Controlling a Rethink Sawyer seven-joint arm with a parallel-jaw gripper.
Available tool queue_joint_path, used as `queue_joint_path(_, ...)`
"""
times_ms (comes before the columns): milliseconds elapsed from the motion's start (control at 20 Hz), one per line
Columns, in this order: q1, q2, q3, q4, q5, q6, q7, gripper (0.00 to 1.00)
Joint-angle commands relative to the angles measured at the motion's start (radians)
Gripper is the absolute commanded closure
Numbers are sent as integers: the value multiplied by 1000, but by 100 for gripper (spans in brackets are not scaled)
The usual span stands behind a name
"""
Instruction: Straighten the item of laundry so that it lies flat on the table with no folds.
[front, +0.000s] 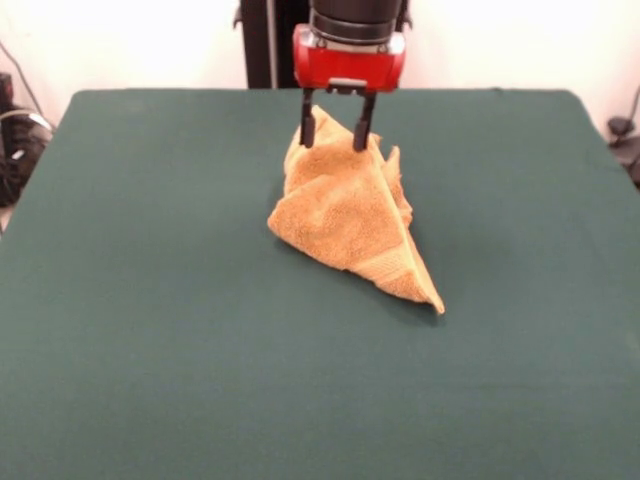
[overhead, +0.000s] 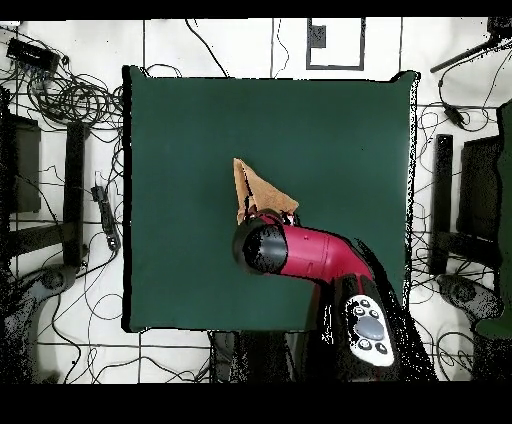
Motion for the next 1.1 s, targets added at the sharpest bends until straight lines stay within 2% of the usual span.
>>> queue_joint_path(50,-9,-13,68,115,-32,-28,121,0)
queue_joint_path(400,7,-66,60,171,-25,-32,139,0)
queue_joint_path(850,-21,-58,78,177,-30,-53,119,0)
queue_joint_path(1100,-31,-3,75,132,-44,-78,108,0)
